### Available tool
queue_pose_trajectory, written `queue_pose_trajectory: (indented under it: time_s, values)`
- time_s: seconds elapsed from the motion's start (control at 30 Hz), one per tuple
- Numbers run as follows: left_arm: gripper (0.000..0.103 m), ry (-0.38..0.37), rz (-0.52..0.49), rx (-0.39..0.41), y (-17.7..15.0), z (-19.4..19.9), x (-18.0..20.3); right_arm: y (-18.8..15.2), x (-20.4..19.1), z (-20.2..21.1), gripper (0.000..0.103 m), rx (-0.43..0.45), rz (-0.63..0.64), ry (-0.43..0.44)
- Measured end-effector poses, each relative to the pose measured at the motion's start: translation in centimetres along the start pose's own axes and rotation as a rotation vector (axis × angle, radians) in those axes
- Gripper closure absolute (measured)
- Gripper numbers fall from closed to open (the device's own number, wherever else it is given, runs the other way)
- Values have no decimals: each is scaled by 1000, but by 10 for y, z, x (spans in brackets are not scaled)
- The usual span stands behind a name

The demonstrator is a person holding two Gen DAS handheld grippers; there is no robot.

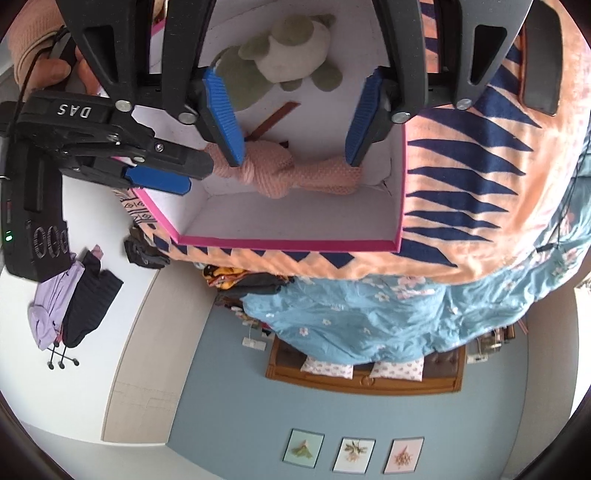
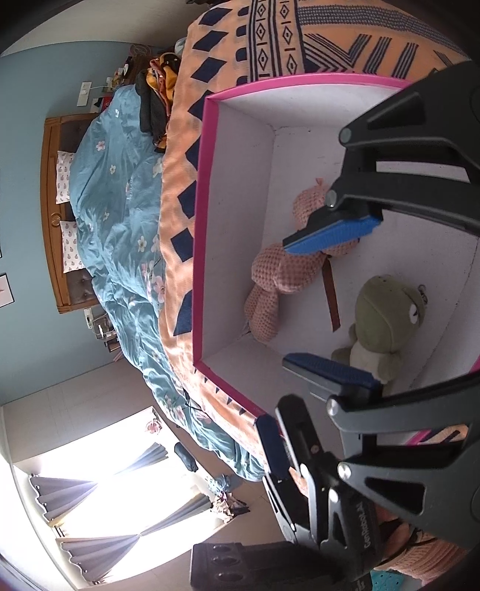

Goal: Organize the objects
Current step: 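Carry the pink plush into the pink box and open both grippers, then withdraw both grippers and move to the dark brown plush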

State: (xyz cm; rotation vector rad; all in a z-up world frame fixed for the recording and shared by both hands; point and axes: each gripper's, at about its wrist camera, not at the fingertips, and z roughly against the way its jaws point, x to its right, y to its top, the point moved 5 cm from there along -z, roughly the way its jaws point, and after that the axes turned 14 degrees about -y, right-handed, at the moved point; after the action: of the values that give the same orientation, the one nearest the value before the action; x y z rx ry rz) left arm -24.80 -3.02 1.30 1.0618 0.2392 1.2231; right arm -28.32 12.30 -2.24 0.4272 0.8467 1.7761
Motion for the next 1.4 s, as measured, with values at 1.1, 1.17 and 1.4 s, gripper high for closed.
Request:
queue_pose_trajectory:
  time_s: [1.1,1.17,1.4]
  values:
    - [0,-128,-55,158,-88,69,66,-123,-9,149,37,120,84,167]
    - [0,-164,-52,134,-96,70,69,-137,-6,151,37,112,85,150]
    - [0,-131,-140,62,-124,74,85,-187,17,150,37,38,8,154]
